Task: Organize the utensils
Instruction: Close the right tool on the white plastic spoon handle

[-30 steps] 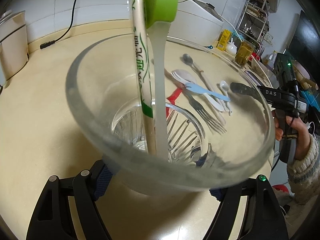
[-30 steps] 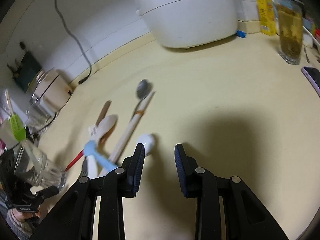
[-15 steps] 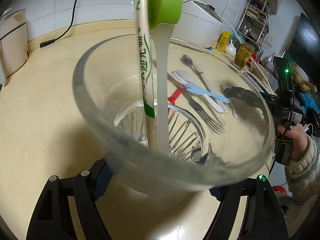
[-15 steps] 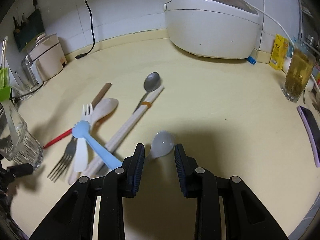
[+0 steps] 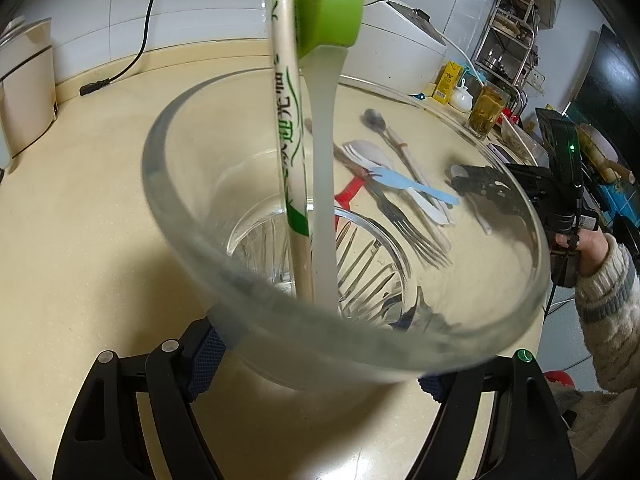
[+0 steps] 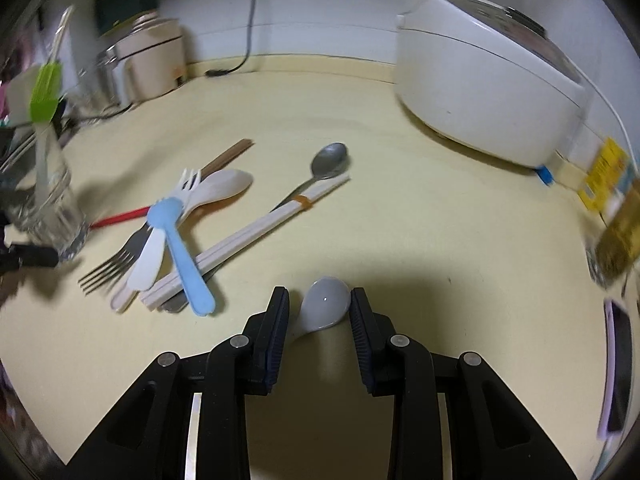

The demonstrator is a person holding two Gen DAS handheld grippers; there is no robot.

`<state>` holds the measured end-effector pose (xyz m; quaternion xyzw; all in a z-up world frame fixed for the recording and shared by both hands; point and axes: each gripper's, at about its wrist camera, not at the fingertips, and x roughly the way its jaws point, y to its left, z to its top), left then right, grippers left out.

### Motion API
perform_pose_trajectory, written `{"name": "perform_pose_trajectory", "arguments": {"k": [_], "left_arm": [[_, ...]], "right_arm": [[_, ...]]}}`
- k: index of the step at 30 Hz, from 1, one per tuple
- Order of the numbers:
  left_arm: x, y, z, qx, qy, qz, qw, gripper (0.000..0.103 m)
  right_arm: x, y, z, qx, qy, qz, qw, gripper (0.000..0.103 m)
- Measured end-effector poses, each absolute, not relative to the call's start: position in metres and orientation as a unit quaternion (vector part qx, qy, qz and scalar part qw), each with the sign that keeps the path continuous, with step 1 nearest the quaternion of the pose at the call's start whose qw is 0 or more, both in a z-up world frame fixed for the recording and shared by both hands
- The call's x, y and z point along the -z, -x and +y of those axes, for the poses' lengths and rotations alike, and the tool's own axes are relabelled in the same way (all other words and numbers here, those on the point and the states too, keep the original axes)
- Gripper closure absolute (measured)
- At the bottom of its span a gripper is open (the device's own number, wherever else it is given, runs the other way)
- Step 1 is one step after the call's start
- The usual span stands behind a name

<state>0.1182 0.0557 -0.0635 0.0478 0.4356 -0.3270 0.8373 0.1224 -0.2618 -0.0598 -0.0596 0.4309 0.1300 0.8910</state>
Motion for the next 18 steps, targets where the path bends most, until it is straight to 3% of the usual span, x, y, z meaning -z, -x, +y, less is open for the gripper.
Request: {"name": "perform_pose_trajectory", "arguments": {"k": [10, 18], "left_arm": [[0.064, -0.118, 0.057, 0.326, -0.051, 0.435, 0.838, 0.021], [0.064, -0.117, 0.056, 0.326, -0.050, 0.436, 0.838, 0.021]], "right_arm": [[0.045, -0.098, -0.263, -0.086, -0.023, 0.431, 0.898, 0.072], [0.046, -0.079, -0.235, -0.060, 0.030, 0.435, 0.898, 0.072]]}}
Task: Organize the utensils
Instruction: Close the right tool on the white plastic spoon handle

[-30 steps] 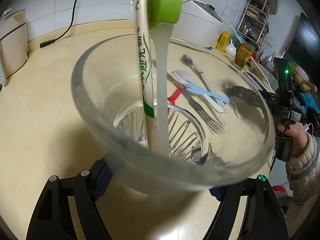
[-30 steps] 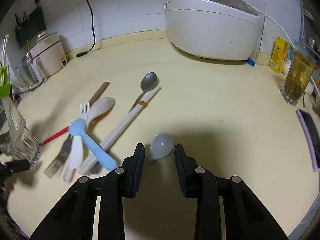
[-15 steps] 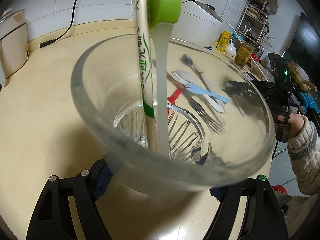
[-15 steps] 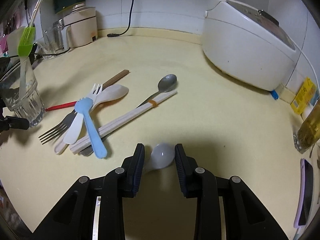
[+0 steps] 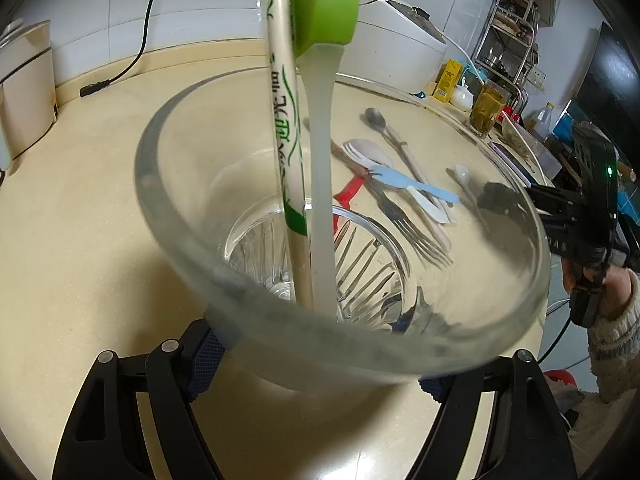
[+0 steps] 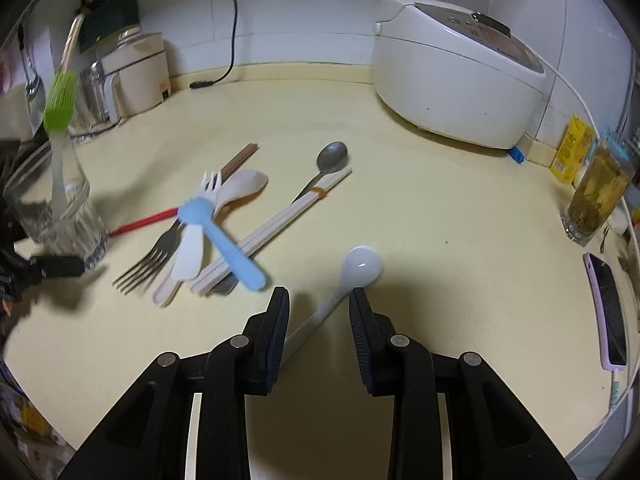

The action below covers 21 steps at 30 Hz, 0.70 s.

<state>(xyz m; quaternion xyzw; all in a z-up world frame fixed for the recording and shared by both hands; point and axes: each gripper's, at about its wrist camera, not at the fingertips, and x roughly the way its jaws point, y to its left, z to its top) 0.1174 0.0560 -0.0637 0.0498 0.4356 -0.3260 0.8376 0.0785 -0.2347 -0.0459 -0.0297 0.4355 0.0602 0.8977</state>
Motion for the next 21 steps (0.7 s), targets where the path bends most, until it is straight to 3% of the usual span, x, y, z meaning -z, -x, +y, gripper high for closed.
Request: {"name": "perform_pose_trajectory", "arguments": {"k": [21], "left_arm": [[0.063, -0.118, 0.056, 0.328, -0.051, 0.436, 0.837, 0.021]], "right_arm": [[0.055, -0.066, -0.299, -0.003, -0.002, 0.457, 0.889, 0.072]]}}
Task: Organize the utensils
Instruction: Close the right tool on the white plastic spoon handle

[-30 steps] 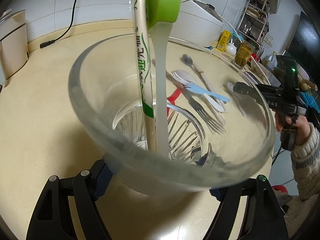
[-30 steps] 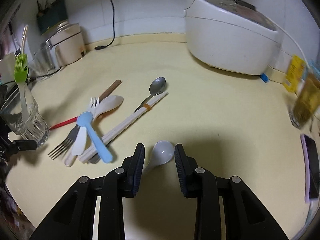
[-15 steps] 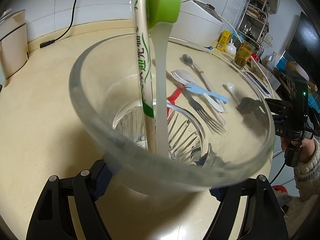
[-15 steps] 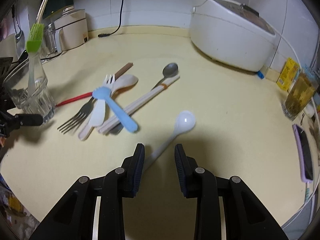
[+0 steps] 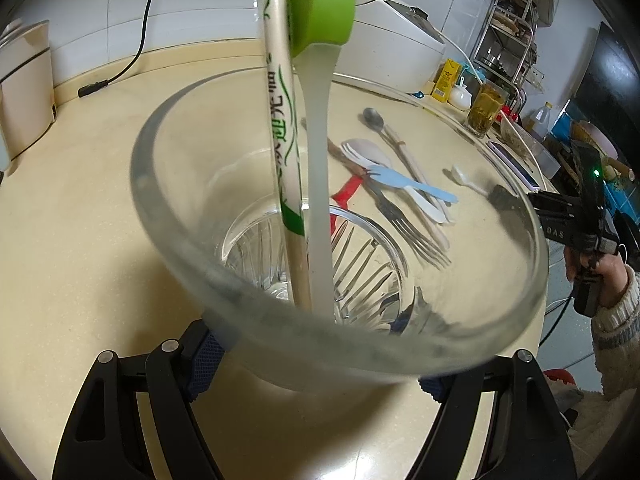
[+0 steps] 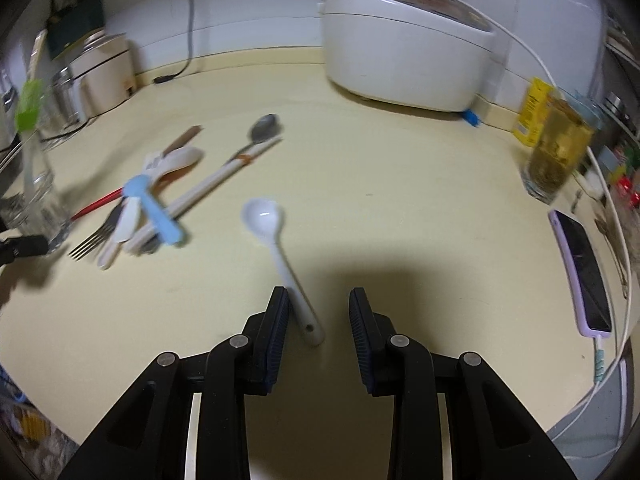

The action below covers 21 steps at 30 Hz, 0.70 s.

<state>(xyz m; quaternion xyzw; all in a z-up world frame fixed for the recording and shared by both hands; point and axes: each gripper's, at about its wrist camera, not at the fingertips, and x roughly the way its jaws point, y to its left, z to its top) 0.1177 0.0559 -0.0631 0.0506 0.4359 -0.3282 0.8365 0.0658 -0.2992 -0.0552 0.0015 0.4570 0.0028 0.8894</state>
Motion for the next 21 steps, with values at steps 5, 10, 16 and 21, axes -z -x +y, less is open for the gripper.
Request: {"name": "perform_pose_trajectory", "arguments": {"k": [5, 10, 16, 21], "left_arm": [[0.063, -0.118, 0.056, 0.328, -0.051, 0.436, 0.837, 0.021], [0.063, -0.117, 0.055, 0.327, -0.053, 0.436, 0.837, 0.021], [0.063, -0.117, 0.055, 0.327, -0.052, 0.436, 0.837, 0.021], [0.063, -0.117, 0.056, 0.328, -0.051, 0.436, 0.837, 0.021]], "right_arm": [[0.050, -0.073, -0.302, -0.023, -0.022, 0.454, 0.890, 0.072], [0.049, -0.088, -0.290, -0.082, -0.012, 0.454, 0.887, 0.072], [0.055, -0.106, -0.286, -0.120, -0.012, 0.467, 0.876, 0.072], [0.057, -0.118, -0.277, -0.134, 0.005, 0.470, 0.873, 0.072]]}}
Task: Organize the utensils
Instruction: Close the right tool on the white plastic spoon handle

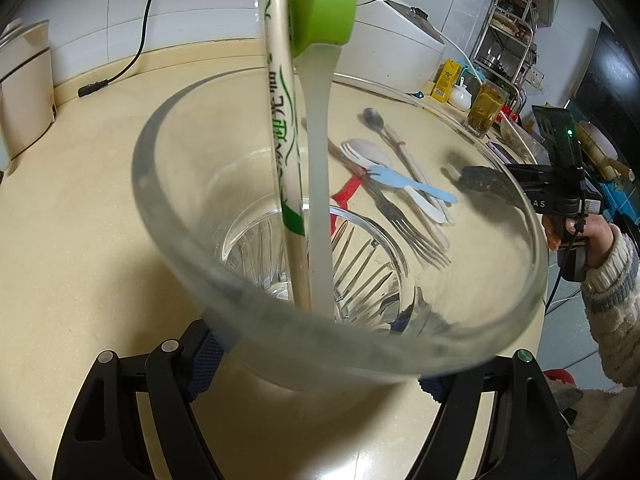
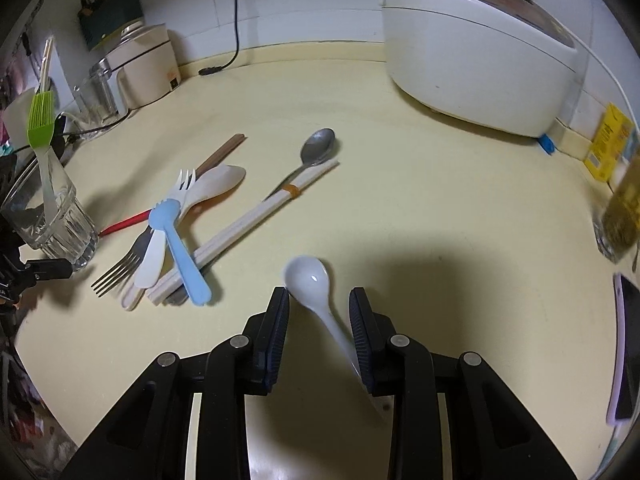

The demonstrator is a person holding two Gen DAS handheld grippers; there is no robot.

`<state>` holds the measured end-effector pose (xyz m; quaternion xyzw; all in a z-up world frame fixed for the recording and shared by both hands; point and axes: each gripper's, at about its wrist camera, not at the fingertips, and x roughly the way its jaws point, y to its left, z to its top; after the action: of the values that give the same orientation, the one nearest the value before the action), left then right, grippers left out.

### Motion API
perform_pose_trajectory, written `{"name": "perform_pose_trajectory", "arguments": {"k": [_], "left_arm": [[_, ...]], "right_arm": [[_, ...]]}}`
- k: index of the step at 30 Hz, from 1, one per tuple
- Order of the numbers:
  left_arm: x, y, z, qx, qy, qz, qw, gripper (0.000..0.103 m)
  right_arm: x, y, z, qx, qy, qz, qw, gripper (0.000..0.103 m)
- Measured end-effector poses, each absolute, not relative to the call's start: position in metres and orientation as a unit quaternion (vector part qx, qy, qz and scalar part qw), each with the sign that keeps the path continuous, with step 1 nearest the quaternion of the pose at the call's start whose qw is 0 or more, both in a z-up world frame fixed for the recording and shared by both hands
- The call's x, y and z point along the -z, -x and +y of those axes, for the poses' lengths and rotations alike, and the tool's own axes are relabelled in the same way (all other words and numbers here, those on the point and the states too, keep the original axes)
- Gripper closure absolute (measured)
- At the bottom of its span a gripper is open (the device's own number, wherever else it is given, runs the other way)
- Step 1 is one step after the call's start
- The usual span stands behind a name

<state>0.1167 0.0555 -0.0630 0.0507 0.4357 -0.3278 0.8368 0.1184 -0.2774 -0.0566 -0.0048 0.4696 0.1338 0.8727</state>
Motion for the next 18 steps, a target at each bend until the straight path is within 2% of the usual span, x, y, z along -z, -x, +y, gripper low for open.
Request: {"name": "perform_pose_trajectory", "arguments": {"k": [13, 18], "left_arm": [[0.063, -0.116, 0.056, 0.328, -0.049, 0.436, 0.837, 0.021], [0.063, -0.116, 0.056, 0.328, -0.050, 0.436, 0.837, 0.021]], "right_arm": [[0.059, -0.131, -0.265, -0.140, 0.031, 0.458, 0.878, 0.072], [0.059, -0.130, -0.265, -0.133, 0.035, 0.454, 0.881, 0.078]]}}
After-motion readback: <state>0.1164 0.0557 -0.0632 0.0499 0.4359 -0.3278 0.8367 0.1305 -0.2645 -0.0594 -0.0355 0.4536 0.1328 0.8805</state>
